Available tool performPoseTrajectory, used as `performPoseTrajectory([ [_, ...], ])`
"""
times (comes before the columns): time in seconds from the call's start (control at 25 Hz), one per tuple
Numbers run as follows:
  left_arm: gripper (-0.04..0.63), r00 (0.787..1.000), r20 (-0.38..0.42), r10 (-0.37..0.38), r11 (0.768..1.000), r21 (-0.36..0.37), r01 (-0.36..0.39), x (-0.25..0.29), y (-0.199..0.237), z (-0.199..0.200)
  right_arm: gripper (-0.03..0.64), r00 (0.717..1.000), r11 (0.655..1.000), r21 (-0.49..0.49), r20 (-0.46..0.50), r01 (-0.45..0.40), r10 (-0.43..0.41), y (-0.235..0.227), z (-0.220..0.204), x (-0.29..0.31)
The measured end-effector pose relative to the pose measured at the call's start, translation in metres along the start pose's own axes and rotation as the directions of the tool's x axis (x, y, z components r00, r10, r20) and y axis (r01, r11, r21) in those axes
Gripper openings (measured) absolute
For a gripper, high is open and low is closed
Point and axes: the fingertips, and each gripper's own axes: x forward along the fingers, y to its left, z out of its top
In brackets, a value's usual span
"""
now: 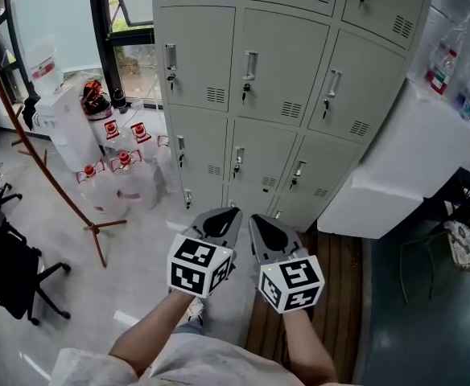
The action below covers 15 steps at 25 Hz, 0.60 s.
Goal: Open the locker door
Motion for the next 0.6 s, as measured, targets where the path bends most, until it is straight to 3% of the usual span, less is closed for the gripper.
performPoseTrajectory([
  [0.6, 0.006, 0.995, 0.011, -0.103, 0.994, -0.020, 0.104, 0.075, 0.122, 0.040, -0.002, 0.995, 0.995, -0.024, -0.015, 0.100, -0.100, -0.031, 0.038, 0.141],
])
